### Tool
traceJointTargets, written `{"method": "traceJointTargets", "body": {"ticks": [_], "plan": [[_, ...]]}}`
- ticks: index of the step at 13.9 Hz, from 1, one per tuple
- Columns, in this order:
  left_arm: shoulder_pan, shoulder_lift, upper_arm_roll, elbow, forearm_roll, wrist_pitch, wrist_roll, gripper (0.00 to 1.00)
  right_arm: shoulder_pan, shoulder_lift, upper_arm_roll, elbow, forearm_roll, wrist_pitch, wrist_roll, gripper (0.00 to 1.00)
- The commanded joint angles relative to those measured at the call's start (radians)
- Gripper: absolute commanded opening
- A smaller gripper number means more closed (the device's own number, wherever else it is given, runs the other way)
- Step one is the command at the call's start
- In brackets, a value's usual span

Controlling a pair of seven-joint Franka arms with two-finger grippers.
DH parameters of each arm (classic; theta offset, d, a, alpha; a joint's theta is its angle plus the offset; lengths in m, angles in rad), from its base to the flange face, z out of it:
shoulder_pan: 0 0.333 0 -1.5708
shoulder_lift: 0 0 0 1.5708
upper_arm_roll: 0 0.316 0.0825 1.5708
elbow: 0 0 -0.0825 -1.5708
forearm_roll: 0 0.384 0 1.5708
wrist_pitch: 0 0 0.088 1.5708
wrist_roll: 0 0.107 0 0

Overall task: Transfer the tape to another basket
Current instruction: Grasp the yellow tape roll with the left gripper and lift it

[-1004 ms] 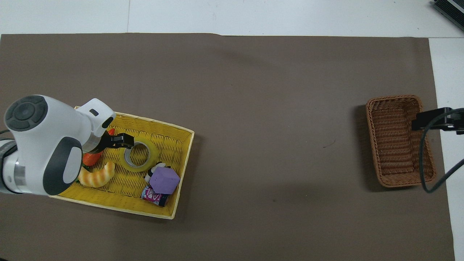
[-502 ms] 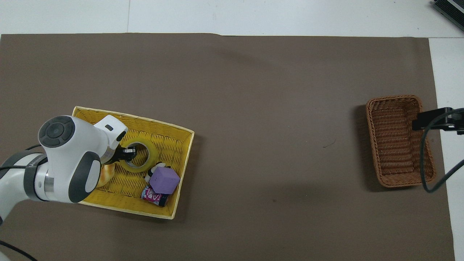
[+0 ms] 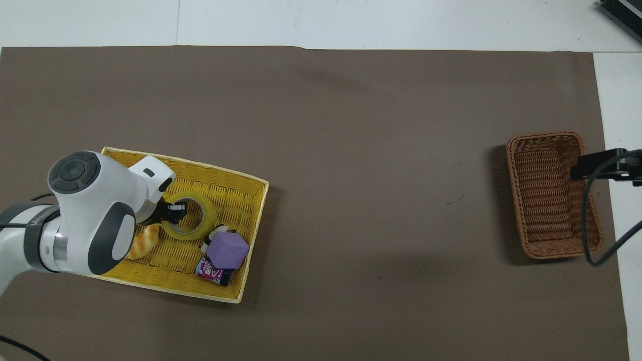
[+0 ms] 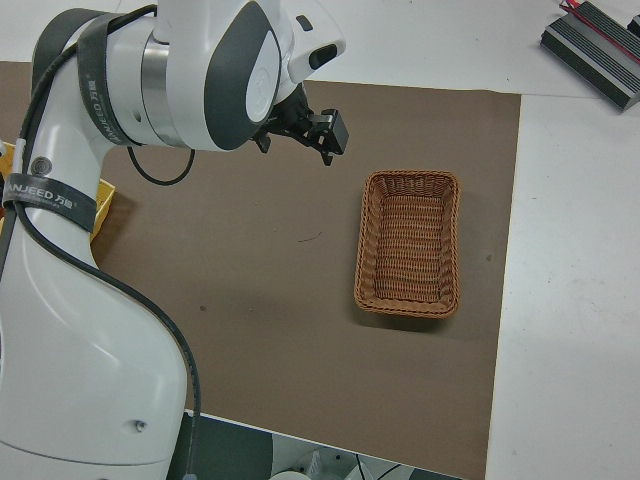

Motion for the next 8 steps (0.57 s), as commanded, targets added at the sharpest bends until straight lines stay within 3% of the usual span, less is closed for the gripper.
{"method": "traceJointTargets", "body": {"ticks": [1, 8], "plan": [[-0.012, 0.007, 0.014, 0.133, -0.005, -0.129, 0.007, 0.0, -0.011, -0.023, 0.01, -0.025, 0.023, 0.006, -0.024, 1.0], [0.0, -0.004, 0.016, 0.412, -0.005, -0.419, -0.001, 0.0, 0.0, -0.024, 0.019, -0.032, 0.021, 0.045, -0.033, 1.0]]}}
